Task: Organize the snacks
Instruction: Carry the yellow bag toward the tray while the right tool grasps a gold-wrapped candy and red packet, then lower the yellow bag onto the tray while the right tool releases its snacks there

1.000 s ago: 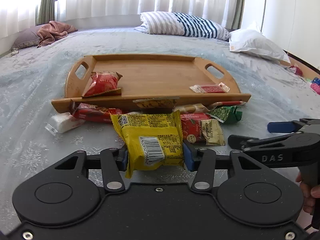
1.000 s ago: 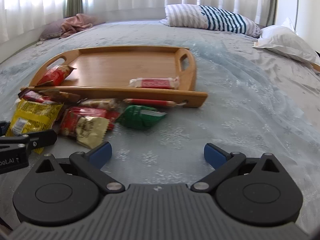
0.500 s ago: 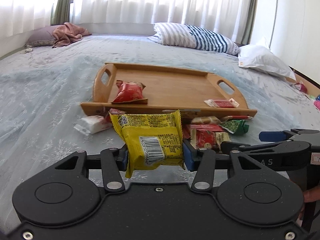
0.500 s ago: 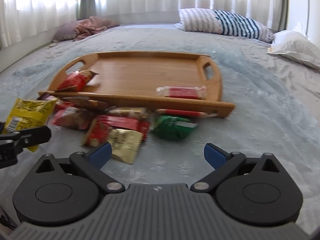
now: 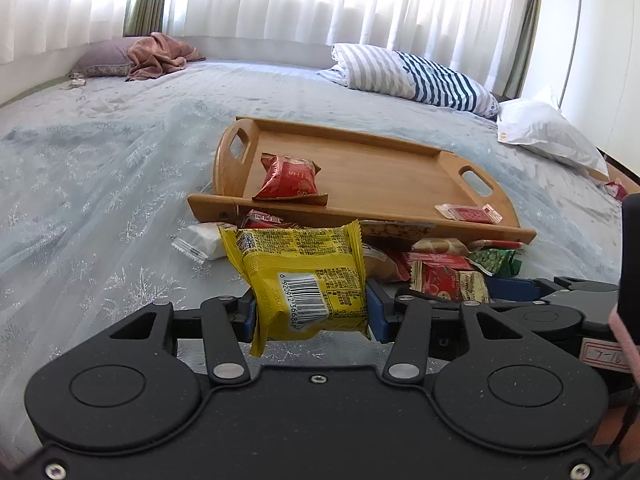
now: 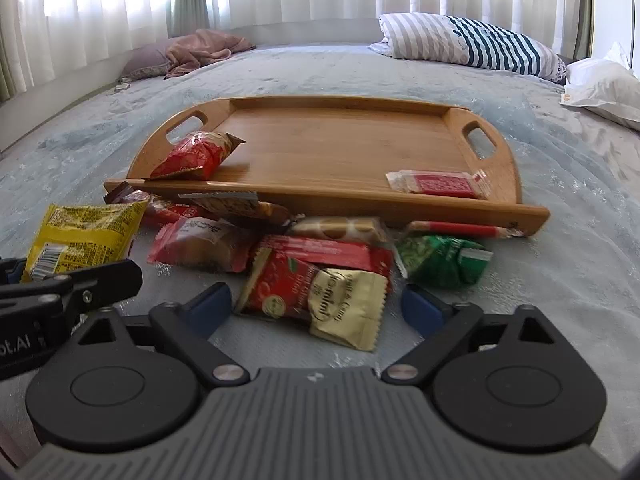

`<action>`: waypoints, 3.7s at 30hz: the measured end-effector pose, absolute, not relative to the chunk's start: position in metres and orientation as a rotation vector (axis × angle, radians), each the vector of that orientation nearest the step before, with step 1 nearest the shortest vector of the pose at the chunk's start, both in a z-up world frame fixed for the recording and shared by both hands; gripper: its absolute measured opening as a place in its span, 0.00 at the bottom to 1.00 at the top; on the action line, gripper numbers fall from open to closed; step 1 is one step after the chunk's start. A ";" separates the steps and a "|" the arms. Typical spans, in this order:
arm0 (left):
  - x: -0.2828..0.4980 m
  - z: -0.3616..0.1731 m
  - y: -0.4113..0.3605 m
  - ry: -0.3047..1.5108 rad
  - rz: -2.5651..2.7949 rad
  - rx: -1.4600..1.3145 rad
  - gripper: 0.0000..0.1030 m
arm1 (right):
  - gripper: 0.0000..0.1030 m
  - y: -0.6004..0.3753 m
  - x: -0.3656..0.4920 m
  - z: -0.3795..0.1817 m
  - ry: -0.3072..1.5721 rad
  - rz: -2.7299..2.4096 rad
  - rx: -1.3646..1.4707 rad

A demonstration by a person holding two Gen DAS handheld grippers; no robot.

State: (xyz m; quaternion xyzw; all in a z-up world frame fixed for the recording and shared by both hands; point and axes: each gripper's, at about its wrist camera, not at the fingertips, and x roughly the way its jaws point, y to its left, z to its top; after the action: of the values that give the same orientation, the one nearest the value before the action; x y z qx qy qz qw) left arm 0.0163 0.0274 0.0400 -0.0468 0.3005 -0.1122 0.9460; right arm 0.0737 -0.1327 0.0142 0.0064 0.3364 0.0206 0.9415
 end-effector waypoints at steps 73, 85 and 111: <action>0.174 0.042 -0.059 0.648 -0.312 -0.001 0.47 | 0.67 -0.217 0.154 0.043 0.560 0.034 0.104; 0.188 0.027 -0.049 0.658 -0.243 0.038 0.47 | 0.67 -0.210 0.158 0.041 0.587 0.040 0.091; 0.182 0.043 -0.026 0.618 -0.258 -0.037 0.67 | 0.67 -0.191 0.162 0.046 0.593 0.076 0.058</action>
State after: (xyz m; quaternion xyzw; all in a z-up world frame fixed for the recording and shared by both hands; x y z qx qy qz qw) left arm 0.1817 -0.0255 0.0430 -0.0180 0.3034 -0.1266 0.9442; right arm 0.1617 -0.1912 0.0464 0.0283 0.2922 0.0375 0.9552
